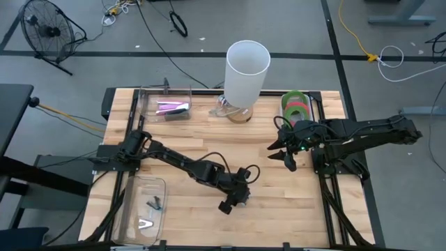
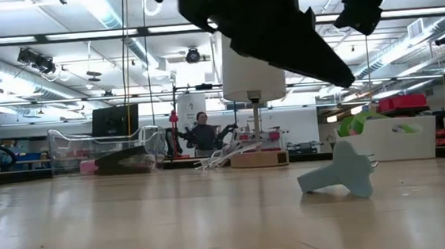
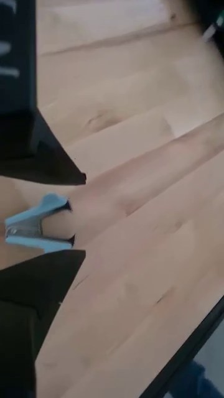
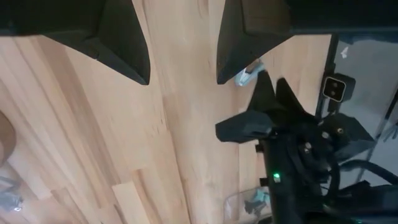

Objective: Pick and place Stapler, Stapler remover, tape
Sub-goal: Put the light blue staple remover into the bottom transparent bin

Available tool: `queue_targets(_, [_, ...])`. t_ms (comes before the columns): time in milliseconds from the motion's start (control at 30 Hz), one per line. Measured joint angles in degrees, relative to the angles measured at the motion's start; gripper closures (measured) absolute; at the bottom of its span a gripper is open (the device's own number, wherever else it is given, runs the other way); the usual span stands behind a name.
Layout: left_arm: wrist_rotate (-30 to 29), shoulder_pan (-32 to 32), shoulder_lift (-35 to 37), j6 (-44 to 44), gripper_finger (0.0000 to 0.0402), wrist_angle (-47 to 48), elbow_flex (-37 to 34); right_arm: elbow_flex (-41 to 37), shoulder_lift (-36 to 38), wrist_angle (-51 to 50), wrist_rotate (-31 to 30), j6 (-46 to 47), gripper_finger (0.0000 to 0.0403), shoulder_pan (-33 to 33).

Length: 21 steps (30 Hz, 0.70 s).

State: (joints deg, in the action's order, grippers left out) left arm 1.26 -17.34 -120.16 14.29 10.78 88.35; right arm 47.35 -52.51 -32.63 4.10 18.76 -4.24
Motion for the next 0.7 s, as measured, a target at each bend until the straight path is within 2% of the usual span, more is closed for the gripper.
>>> queue_targets(133, [0.66,-0.83,0.0,0.01,0.0198,0.3,0.55,0.0,0.0,-0.36,-0.04,-0.64,0.0218,0.01])
queue_targets(333, [1.48,-2.84,0.0,0.01,0.0193,0.28,0.59,0.03,1.34,-1.06,-0.03,-1.27,0.0218,0.01])
queue_targets(700, [-0.29,-3.81,-0.03,-1.19,0.0193,0.16,0.59,6.57,8.35,-14.44,-0.65,-5.33,0.0218,-0.01])
